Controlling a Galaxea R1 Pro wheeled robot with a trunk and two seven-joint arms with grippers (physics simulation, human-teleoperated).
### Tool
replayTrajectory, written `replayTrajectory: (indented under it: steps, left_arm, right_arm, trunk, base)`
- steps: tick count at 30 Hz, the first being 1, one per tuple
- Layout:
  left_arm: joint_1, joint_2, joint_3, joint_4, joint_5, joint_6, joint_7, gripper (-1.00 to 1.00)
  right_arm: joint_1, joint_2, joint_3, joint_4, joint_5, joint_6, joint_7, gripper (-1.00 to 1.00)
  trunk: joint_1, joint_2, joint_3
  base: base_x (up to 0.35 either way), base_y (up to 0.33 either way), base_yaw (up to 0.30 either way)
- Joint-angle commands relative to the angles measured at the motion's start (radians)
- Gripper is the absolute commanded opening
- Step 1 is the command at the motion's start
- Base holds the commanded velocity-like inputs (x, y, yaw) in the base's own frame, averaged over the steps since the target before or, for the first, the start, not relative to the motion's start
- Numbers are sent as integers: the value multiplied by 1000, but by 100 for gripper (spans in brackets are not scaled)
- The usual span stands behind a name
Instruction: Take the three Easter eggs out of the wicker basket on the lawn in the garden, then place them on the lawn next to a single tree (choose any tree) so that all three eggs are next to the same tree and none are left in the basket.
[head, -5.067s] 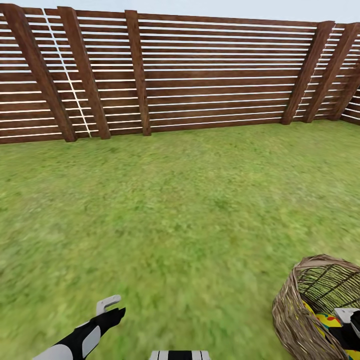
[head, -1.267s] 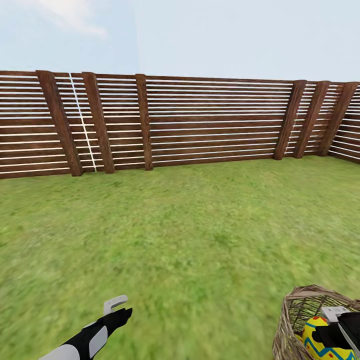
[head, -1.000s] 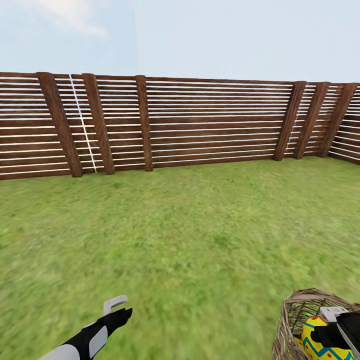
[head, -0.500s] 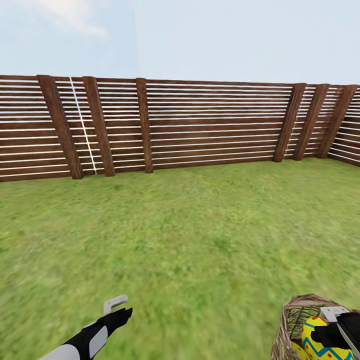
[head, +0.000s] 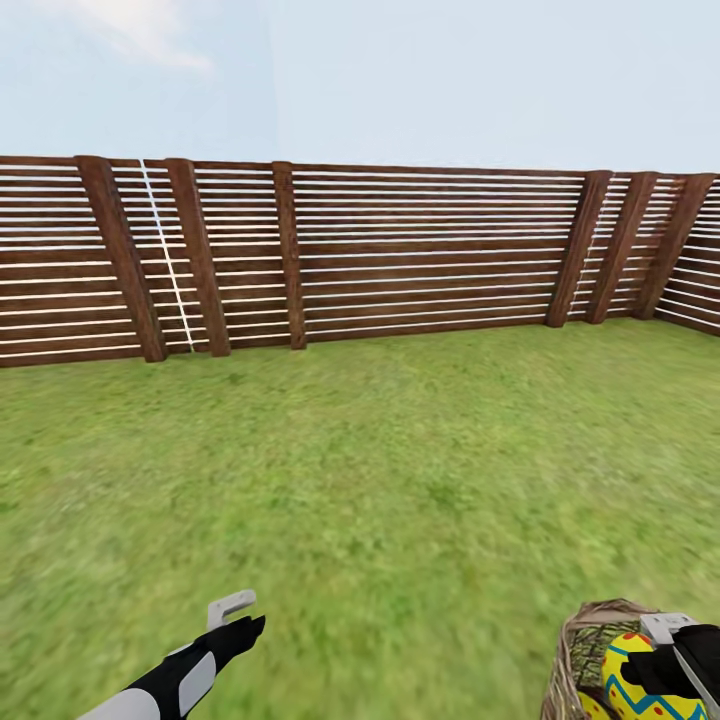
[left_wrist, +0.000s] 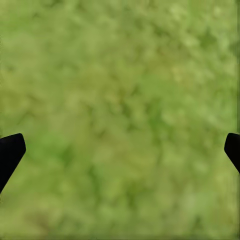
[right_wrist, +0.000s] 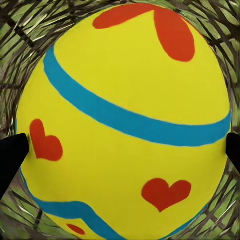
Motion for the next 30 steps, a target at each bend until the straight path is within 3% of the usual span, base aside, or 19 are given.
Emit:
replayTrajectory:
  steps: [1, 8, 14, 19, 30]
  left_arm:
    - [-1, 0, 8, 1, 3, -2, -6, 100]
    - [0, -6, 8, 2, 3, -2, -6, 100]
    - [0, -8, 7, 2, 3, -2, -6, 100]
    - [-1, -18, 7, 2, 1, -2, -6, 100]
    - [0, -19, 7, 2, 1, -2, -6, 100]
  right_arm:
    - [0, 0, -4, -1, 7, 4, 8, -100]
    - [0, 2, -3, -1, 7, 5, 10, -100]
    - [0, 3, -2, -1, 7, 6, 11, -100]
    - [0, 31, -2, -1, 10, 7, 6, -100]
    - [0, 34, -2, -1, 10, 7, 7, -100]
  trunk:
    - [-4, 7, 2]
    - [-31, 56, 24]
    - [-54, 98, 44]
    - [-73, 133, 60]
    - [-115, 210, 95]
  base:
    - [0, 0, 0]
    - [0, 0, -20]
    - [0, 0, -232]
    - [0, 0, -27]
    - [0, 0, -11]
